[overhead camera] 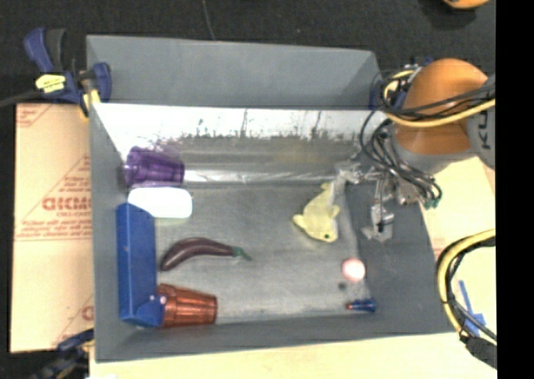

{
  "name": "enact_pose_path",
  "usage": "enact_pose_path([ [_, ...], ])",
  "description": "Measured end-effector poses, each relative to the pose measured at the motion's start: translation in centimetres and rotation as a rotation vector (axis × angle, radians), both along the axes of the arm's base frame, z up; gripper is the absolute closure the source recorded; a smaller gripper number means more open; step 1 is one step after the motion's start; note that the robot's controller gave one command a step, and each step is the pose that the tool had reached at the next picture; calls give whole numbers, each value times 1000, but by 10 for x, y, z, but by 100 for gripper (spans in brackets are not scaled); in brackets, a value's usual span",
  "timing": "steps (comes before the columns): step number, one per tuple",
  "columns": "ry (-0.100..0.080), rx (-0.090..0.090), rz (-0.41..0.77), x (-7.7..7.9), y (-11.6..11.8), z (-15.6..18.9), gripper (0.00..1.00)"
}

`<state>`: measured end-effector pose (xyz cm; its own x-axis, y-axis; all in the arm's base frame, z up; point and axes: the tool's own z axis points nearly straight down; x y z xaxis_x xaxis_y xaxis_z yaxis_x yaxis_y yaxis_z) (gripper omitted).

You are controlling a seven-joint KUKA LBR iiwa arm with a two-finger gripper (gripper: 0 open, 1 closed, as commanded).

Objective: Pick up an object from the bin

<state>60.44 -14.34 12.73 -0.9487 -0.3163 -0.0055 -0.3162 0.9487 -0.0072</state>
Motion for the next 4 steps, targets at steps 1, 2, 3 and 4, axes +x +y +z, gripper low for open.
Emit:
enact_pose_path([
  [1, -9, 3, -109, 39, 15, -47, 0],
  [2, -5, -2, 86, 20, 65, -45, 0],
  [3, -9, -8, 478, 21, 85, -54, 100],
  [4, -9, -7, 478, 21, 85, -54, 100],
])
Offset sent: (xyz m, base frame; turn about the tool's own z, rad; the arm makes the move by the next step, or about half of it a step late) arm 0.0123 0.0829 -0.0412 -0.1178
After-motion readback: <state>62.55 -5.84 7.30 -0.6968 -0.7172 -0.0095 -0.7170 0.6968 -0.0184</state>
